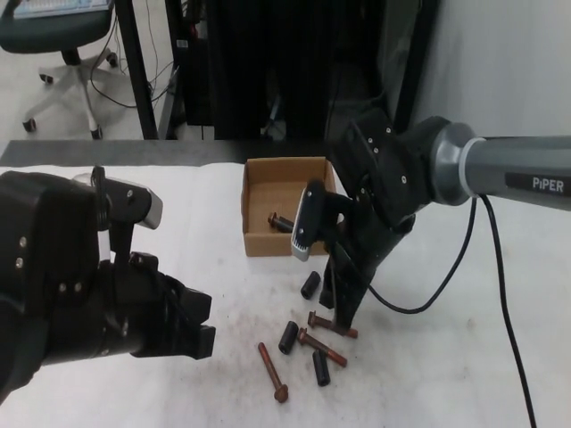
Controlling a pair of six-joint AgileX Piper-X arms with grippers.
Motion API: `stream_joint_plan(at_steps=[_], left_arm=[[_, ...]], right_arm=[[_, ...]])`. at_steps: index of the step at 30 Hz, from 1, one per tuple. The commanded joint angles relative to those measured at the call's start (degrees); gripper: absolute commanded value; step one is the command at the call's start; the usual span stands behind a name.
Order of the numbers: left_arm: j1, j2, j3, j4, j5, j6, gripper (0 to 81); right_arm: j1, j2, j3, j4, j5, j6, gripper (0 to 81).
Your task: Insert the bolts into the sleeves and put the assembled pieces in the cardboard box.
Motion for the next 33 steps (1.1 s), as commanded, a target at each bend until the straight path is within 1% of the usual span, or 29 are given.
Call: stream_joint_plan(at_steps=[1, 7, 16, 25, 33], left_arm=[[-0.16, -0.13, -0.53, 0.00, -0.39, 0.48, 0.3], [-0.16, -0.13, -0.53, -0.23, -0.39, 0.48, 0.3], [-0.16, -0.13, -0.53, -0.23, -0.39, 0.48, 0.3], [-0.16, -0.13, -0.53, -0.23, -0.39, 0.48, 0.3], [-0.16, -0.13, -0.53, -0.23, -0.39, 0.48, 0.3]], right_arm=[[0.12, -0.35, -0.28, 1.39, -0.07, -0.50, 34.9], [0.94, -0.35, -0.28, 4.88, -0.28, -0.50, 34.9], [1.87, 0.09, -0.28, 3.77, -0.29, -0.50, 34.9], [1.86, 4.17, -0.28, 3.77, -0.02, -0.50, 33.5], [1.91, 4.30, -0.28, 1.00, -0.13, -0.50, 33.5]])
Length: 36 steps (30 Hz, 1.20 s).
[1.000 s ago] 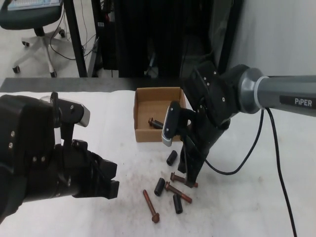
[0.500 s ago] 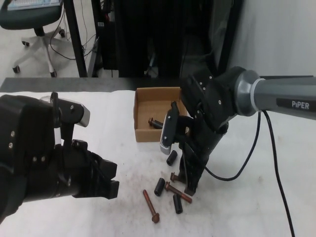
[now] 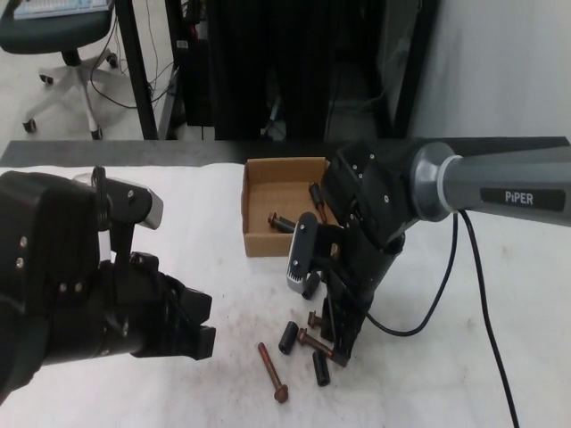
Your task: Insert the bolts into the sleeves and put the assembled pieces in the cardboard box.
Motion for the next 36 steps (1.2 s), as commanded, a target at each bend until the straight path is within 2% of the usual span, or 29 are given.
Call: stream_joint_plan(at_steps=[1, 10, 13, 18, 21, 26, 31, 36], left_arm=[[-0.16, -0.13, -0.53, -0.23, -0.39, 0.47, 0.3], [-0.16, -0.13, -0.53, -0.23, -0.39, 0.47, 0.3], [-0.16, -0.13, -0.53, -0.23, -0.39, 0.47, 0.3], [-0.16, -0.13, -0.53, -0.23, -0.39, 0.47, 0.3], [-0.16, -0.13, -0.53, -0.20, -0.87, 0.47, 0.3], [-0.16, -0.13, -0.53, -0.20, -0.87, 0.47, 0.3], [-0.16, -0.13, -0.53, -0.20, -0.74, 0.47, 0.3], [-0.16, -0.13, -0.53, -0.20, 3.71, 0.47, 0.3]], right_arm=[[0.13, 0.90, -0.04, -2.79, -0.19, -0.30, 33.5], [0.13, 0.90, -0.04, -4.28, -0.19, -0.30, 33.5], [0.13, 0.90, -0.04, -4.25, -0.32, -0.30, 30.6], [0.22, 1.02, -0.04, -4.25, -0.32, -0.30, 16.9], [0.22, 1.02, -0.04, -4.25, -0.32, -0.30, 0.3], [0.28, 0.78, -0.17, -4.25, -0.09, 0.01, 0.8], [0.15, -2.02, -1.22, -4.25, 0.10, 6.43, 0.8], [-0.61, -7.73, -2.07, -4.81, 0.10, 9.43, 0.8]])
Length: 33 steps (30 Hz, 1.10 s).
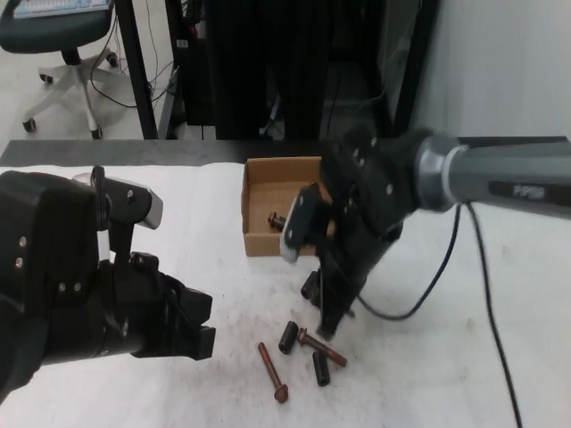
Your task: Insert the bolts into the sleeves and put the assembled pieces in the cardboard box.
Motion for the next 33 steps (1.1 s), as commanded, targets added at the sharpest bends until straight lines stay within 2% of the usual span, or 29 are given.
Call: stream_joint_plan(at_steps=[1, 7, 14, 20, 26, 29, 33], left_arm=[[-0.28, -0.13, -0.53, -0.20, 3.06, 0.47, 0.3], [-0.30, -0.13, -0.53, -0.20, 4.32, 3.76, 0.3], [-1.23, 4.05, -5.26, -0.25, 5.90, 2.79, 0.3], [-6.06, 19.37, -21.20, 6.38, 6.54, 4.10, 0.3], [-9.51, 37.89, -40.12, 20.82, -1.26, 13.44, 0.0], [-10.24, 44.65, -47.49, 25.16, -2.00, 13.71, 5.7], [-10.92, 51.21, -53.67, 26.02, -3.86, 12.74, 23.4]], right_arm=[[-0.78, -3.80, -0.97, -0.76, 0.05, 0.96, 0.8], [-3.88, -10.90, -0.97, 1.37, -0.42, 6.80, 0.8], [-9.11, -17.24, -0.97, 6.31, -0.13, 11.50, 0.8], [-14.06, -21.49, -0.97, 9.02, 0.01, 13.78, 0.8], [-19.62, -24.14, -0.97, 12.70, -0.42, 18.93, 0.8], [-21.40, -24.66, -0.97, 14.67, -0.42, 19.57, 0.8], [-22.06, -24.81, -0.97, 16.99, -0.87, 20.09, 0.8]])
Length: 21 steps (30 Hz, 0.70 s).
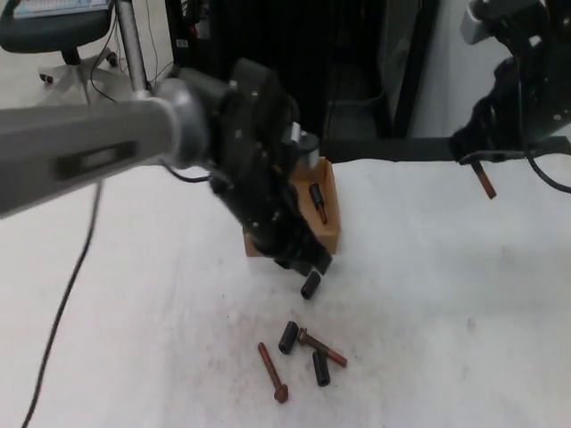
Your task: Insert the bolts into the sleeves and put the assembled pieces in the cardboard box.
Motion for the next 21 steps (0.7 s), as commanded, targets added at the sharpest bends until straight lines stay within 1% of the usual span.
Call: stream_joint_plan(at_steps=[1, 3, 4, 12, 17, 21], left_arm=[[-1.01, 6.47, -7.44, 2.41, -3.00, -0.79, 27.6], [-1.55, 8.35, -9.47, 2.58, -3.67, -0.99, 36.4], [-1.80, 9.10, -10.34, 2.70, -4.55, -0.99, 38.4], [-3.96, 11.58, -13.03, 3.00, -8.69, -0.99, 38.6], [-3.96, 12.72, -13.03, 6.63, -10.57, -0.65, 38.6], [-3.96, 13.06, -13.03, 6.62, -12.17, -0.51, 38.6]], right_arm=[[-0.26, -0.97, -0.42, 1.59, -1.07, 0.43, 0.8], [-0.26, -0.97, -0.42, 2.12, -2.21, 0.43, 0.8], [-0.26, -0.97, -0.29, 2.11, -2.40, 0.85, 0.8], [-0.26, -0.97, -0.18, 2.11, -4.31, 2.89, 0.8], [-0.26, -0.97, 0.19, 2.11, -4.31, 2.88, 0.8], [-0.26, -0.97, 0.48, 3.05, -6.25, 3.28, 0.8]])
